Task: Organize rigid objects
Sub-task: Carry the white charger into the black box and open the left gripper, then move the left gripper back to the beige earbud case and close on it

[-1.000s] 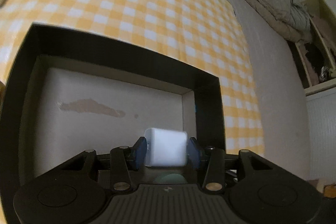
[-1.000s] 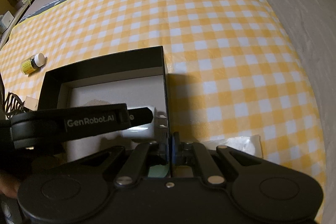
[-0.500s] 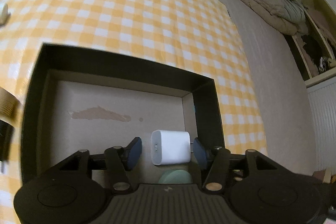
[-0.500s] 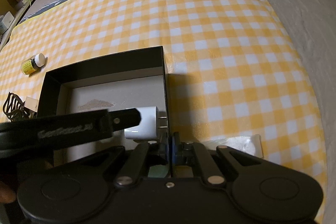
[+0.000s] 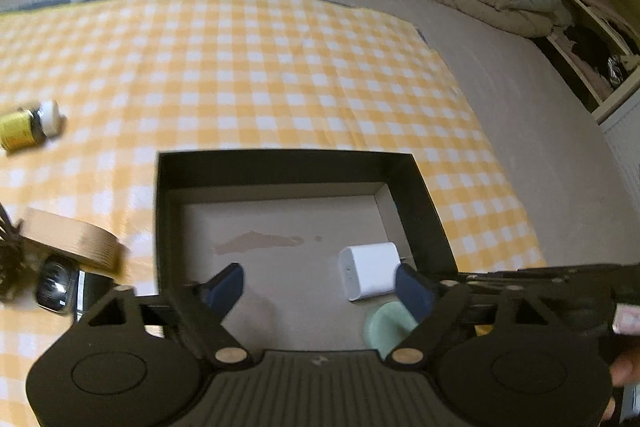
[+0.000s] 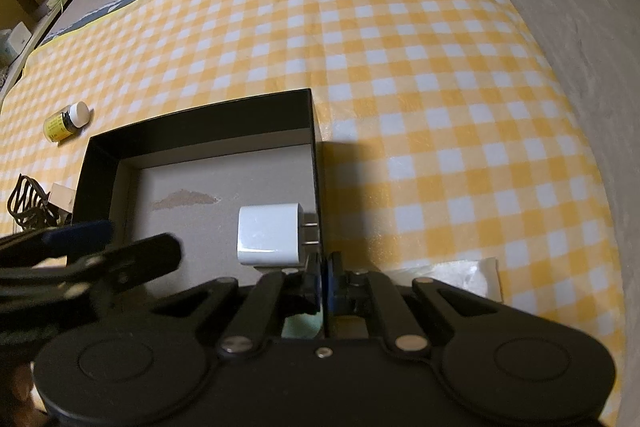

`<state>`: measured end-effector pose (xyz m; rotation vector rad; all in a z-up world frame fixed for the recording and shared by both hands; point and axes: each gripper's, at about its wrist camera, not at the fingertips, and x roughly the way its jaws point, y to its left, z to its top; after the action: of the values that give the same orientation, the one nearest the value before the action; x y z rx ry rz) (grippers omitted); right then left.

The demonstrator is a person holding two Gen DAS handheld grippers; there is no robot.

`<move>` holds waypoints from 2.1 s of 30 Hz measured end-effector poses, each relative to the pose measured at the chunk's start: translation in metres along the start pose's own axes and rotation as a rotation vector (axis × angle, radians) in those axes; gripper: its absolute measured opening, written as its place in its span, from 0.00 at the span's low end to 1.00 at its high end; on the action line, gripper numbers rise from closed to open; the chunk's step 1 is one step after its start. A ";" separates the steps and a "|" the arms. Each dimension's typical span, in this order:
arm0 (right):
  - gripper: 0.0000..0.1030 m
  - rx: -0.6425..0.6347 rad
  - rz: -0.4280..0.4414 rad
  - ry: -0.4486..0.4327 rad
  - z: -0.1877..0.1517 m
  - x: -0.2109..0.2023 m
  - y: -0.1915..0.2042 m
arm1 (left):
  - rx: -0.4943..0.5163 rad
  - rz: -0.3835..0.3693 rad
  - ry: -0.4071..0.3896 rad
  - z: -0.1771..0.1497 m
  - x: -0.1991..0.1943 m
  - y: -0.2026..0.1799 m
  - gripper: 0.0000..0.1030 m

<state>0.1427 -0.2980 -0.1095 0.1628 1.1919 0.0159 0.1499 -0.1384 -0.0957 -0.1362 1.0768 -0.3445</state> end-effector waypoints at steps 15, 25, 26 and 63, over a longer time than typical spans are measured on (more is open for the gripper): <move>0.03 -0.017 -0.026 -0.012 -0.004 0.001 0.014 | 0.171 0.067 -0.053 -0.027 -0.045 0.008 1.00; 0.03 -0.020 -0.030 -0.014 -0.004 0.003 0.015 | 0.175 0.070 -0.076 -0.035 -0.066 0.017 1.00; 0.03 -0.020 -0.030 -0.015 -0.005 0.003 0.016 | 0.173 0.069 -0.077 -0.035 -0.067 0.019 1.00; 0.03 -0.024 -0.033 -0.014 -0.003 0.007 0.016 | -0.021 0.327 -0.063 -0.026 -0.076 0.205 0.67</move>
<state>0.1436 -0.2811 -0.1149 0.1222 1.1795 -0.0005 0.1373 0.0817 -0.1012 0.0115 1.0205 -0.0338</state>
